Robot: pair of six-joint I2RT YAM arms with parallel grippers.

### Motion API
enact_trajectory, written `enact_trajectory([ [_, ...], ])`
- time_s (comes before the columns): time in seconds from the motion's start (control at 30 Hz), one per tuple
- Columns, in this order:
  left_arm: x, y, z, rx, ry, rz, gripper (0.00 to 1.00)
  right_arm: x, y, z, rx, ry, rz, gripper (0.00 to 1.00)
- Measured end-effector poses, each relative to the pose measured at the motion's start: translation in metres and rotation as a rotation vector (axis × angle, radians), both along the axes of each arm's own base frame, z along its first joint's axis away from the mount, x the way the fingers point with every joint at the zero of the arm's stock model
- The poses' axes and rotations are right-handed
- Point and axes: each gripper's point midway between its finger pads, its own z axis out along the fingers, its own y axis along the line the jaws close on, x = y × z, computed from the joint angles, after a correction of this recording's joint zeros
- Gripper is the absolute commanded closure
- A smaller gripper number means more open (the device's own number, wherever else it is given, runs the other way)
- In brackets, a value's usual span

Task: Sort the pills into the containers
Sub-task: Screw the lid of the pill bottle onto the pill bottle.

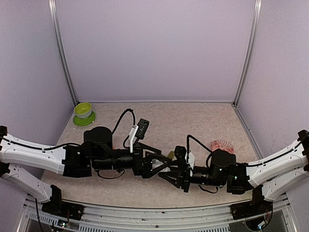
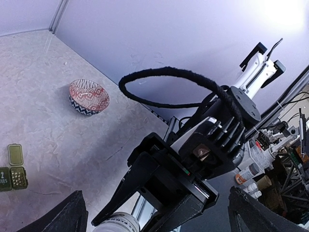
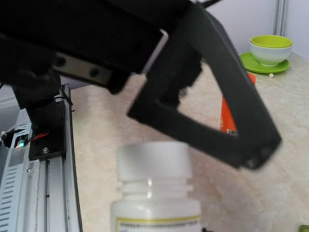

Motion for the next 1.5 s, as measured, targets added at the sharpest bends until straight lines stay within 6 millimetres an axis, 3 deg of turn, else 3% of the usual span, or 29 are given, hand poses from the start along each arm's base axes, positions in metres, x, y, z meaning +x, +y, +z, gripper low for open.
enact_trajectory([
  [0.2,0.0,0.005,0.016,-0.038,-0.015,0.014,0.01,0.007,-0.014,0.029,0.065,-0.027,-0.061,0.79],
  [0.43,0.0,0.005,0.013,-0.034,-0.002,0.013,0.01,0.014,-0.027,0.046,0.102,-0.047,-0.121,0.79],
  [0.73,0.003,0.008,0.002,-0.008,0.005,0.033,0.01,0.019,-0.019,0.014,0.0,-0.031,-0.134,0.79],
  [1.1,0.004,0.009,-0.005,0.003,0.012,0.044,0.01,0.017,-0.012,0.006,-0.019,-0.024,-0.113,0.79],
  [1.3,0.002,0.007,0.003,-0.034,0.007,0.028,0.01,0.01,-0.002,0.005,-0.024,-0.019,-0.067,0.79],
  [1.5,-0.013,0.0,0.017,-0.097,0.014,-0.048,0.01,0.01,0.003,-0.006,-0.052,-0.009,-0.058,0.8],
])
